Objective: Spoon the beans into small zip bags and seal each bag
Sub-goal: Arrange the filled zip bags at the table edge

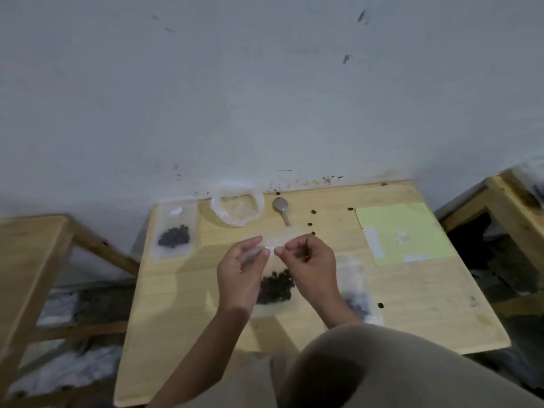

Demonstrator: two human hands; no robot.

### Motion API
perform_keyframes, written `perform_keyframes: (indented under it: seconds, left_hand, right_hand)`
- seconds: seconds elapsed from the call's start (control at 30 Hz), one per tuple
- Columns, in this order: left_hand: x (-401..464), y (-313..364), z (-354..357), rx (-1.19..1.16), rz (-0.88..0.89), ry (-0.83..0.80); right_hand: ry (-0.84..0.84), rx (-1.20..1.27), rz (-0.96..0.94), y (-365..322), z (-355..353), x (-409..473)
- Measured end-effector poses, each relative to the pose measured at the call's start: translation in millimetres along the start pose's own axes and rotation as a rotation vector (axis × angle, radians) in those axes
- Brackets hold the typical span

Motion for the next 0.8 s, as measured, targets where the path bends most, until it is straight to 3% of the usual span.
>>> perform_keyframes:
  seconds: [0.23,0.4,0.5,0.67,0.8]
  left_hand:
    - [42,0,-88,-0.024,-0.062,0.137]
    - [92,0,-144,-0.103,-0.09,0.191]
    - [119,-6,-162,0.041,-0.049,0.172]
    - [140,-39,-173,0.265,-0.11,0.165]
    - [162,-66,-169,0.472,-0.101,0.069]
  right_hand:
    - [-0.06,0.125,0.014,-1,68,-43]
    - [-0.285,0.001,0.025,17,124,-82]
    - [-0.35,-0.05,0.078,27,152,-86]
    - [-0.228,-0.063,0.092,34,193,-51]
    - [-0.178,-0.229,0.1,51,234,-21]
Point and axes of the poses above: each hand's wrist, its own x-axis towards the middle knuckle, its own z-axis out of the palm, y = z × x, the point moved 10 cm from there along x, towards the middle knuckle, and after that the axes turned 14 degrees about y, right-handed, at the moved point
